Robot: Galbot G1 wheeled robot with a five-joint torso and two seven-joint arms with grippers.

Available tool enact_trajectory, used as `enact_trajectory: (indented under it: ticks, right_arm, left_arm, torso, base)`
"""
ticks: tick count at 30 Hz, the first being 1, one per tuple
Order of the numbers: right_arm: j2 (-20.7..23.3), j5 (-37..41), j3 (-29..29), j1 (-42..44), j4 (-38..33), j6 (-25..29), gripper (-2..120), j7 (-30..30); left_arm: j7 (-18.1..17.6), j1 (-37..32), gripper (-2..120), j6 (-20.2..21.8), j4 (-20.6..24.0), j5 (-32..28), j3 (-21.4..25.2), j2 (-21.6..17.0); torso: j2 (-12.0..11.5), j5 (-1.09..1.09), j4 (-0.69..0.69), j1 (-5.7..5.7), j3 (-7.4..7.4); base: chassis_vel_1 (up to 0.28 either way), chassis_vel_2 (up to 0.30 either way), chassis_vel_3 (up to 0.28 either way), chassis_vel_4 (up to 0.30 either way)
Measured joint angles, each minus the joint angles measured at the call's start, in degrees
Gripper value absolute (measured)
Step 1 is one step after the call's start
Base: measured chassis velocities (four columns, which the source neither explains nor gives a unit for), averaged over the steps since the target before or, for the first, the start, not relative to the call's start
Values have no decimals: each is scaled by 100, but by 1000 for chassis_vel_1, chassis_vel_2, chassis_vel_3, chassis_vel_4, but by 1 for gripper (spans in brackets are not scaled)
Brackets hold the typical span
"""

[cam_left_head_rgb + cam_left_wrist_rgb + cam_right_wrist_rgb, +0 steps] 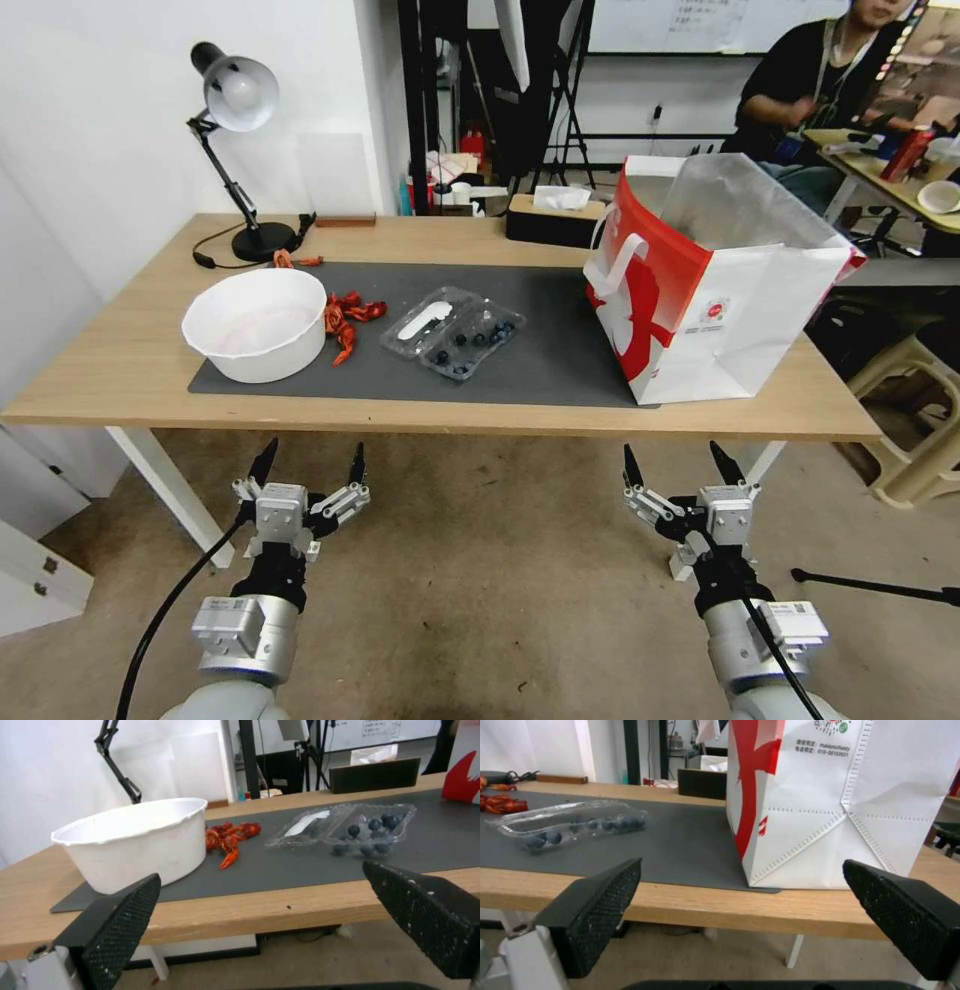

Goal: Close the takeout container lid, then place the container into the takeout bag.

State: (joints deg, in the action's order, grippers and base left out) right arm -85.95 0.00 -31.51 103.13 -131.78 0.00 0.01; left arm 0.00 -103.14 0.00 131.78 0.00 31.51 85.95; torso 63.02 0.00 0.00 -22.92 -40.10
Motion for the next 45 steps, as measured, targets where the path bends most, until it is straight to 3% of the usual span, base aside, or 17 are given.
enact_trajectory:
  ticks: [24, 28, 31, 39, 45]
  right_arm:
    - [0, 0, 0, 0, 0, -1, 100, 0]
    - [18, 72, -30, -66, -15, -154, 100, 12]
    - [98, 342, -197, -329, -108, -758, 100, 81]
    - [254, 905, -531, -868, -296, -2004, 100, 220]
    - [301, 1067, -628, -1023, -352, -2357, 100, 261]
  left_arm:
    - [0, 2, 100, 3, 0, -4, -2, 1]
    - [-5, 151, 100, 403, 80, -236, -173, 184]
    - [-8, 432, 100, 1147, 259, -675, -513, 543]
    - [37, 472, 100, 692, 124, -824, -459, 632]
    - [63, 459, 100, 490, 69, -806, -405, 629]
  torso:
    - [0, 0, 0, 0, 0]
    - [0, 0, 0, 0, 0]
    - [0, 1, -1, 0, 0]
    - [0, 0, 0, 0, 0]
    - [0, 1, 0, 0, -1]
  base:
    - [0, 0, 0, 0]
    - [0, 0, 0, 0]
    - [0, 0, 0, 0]
    - [0, 0, 0, 0]
    - [0, 0, 0, 0]
